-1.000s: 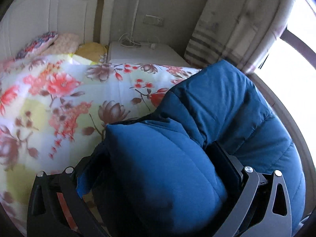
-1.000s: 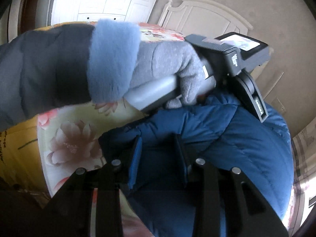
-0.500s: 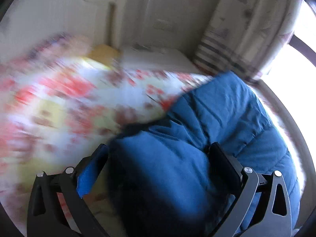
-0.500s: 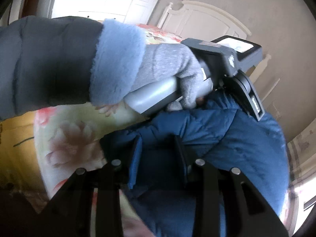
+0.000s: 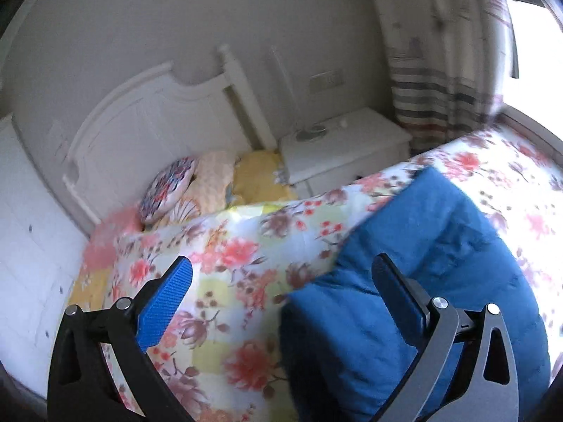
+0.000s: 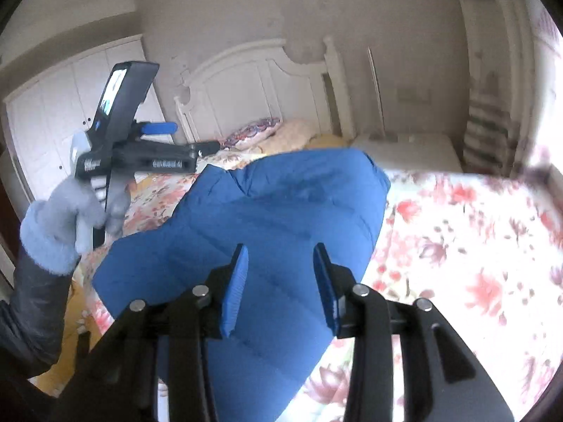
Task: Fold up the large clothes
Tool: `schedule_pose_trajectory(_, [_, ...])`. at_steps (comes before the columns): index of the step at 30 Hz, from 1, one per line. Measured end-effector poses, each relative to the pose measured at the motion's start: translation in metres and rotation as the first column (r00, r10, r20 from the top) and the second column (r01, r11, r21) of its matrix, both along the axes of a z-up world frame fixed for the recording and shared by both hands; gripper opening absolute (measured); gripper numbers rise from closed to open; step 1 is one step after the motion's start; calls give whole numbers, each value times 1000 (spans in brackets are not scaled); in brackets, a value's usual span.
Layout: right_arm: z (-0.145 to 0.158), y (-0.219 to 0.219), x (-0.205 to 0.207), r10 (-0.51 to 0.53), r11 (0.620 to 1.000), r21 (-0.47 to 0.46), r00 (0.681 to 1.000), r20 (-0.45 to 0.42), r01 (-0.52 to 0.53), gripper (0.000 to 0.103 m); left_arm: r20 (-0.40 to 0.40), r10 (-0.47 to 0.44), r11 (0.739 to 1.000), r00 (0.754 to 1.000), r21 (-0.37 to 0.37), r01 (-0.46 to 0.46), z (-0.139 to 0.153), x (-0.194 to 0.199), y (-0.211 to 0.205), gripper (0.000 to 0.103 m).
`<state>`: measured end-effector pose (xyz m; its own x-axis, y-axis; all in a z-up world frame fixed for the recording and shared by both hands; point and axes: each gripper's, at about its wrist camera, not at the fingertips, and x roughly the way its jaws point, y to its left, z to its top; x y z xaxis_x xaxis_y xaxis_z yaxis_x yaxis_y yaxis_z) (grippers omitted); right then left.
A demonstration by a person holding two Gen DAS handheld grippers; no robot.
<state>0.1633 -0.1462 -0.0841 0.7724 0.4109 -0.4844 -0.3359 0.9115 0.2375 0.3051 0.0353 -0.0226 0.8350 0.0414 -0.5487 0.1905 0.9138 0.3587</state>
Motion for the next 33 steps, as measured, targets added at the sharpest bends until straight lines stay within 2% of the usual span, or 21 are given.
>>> schedule_pose_trajectory(2, [0,26,-11,62,998,-31,998,12,-62,39,30,47,999,998,-29,-46,7,2,14,98])
schedule_pose_trajectory(3, [2,46,-17,103,993,-54,994,29,-101,39,31,42,995,999,-86,-39,13,0,22,98])
schedule_pose_trajectory(5, [6,92,-21,188,979,-86,980,61,-182,40,-1,-32,982,999,-184,32,20,-5,23,98])
schedule_pose_trajectory(7, [2,148,-26,278,949,-179,957,83,-260,45,-73,-162,954,984,-265,137,18,-6,13,98])
schedule_pose_trajectory(9, [-21,203,-26,347,889,-328,937,31,-319,48,-120,-220,949,968,-256,184,6,-5,-4,98])
schedule_pose_trajectory(10, [-34,221,-25,352,859,-401,936,11,-318,48,-160,-215,959,963,-221,177,-6,-2,-9,98])
schedule_pose_trajectory(12, [-74,253,-25,336,783,-554,942,-6,-283,48,-265,-162,980,950,-160,123,-43,18,-13,98])
schedule_pose_trajectory(13, [-82,255,-27,338,778,-566,941,12,-272,48,-290,-129,988,948,-124,96,-61,25,-13,99])
schedule_pose_trajectory(14, [-83,254,-29,338,780,-564,941,15,-271,48,-323,-126,987,938,-139,84,-85,35,-6,99])
schedule_pose_trajectory(15, [-80,251,-31,347,782,-556,938,10,-283,48,-343,-144,974,928,-213,73,-97,39,6,99])
schedule_pose_trajectory(16, [-74,247,-33,367,780,-545,930,1,-307,48,-363,-177,937,915,-347,44,-109,44,25,99])
schedule_pose_trajectory(17, [-67,241,-33,389,779,-525,921,-22,-342,47,-358,-205,898,911,-439,30,-117,44,41,99])
schedule_pose_trajectory(19, [-45,218,-40,446,791,-446,894,-47,-418,45,-319,-206,857,925,-516,13,-124,39,60,99])
schedule_pose_trajectory(21, [-23,186,-44,474,811,-385,880,-11,-441,45,-282,-199,825,939,-566,5,-130,33,72,99])
schedule_pose_trajectory(23, [2,143,-31,410,865,-337,910,52,-371,45,-266,-190,819,945,-574,3,-132,32,76,99])
schedule_pose_trajectory(24, [15,114,-13,333,907,-302,939,88,-293,45,-263,-188,820,946,-572,4,-132,32,75,99])
schedule_pose_trajectory(26, [30,70,28,216,959,-207,971,98,-193,43,-257,-184,822,949,-570,5,-134,31,72,99])
schedule_pose_trajectory(27, [33,45,59,138,982,-143,987,86,-124,36,-254,-184,820,949,-573,6,-134,30,69,99])
schedule_pose_trajectory(29, [32,20,119,45,995,-90,999,25,-42,28,-250,-184,814,951,-580,5,-131,30,69,99])
schedule_pose_trajectory(32, [18,18,183,54,995,-77,997,-50,-57,28,-246,-179,811,953,-584,2,-131,28,70,99])
schedule_pose_trajectory(33, [5,28,204,60,991,-114,994,-91,-70,28,-245,-174,810,954,-586,-2,-131,28,70,99])
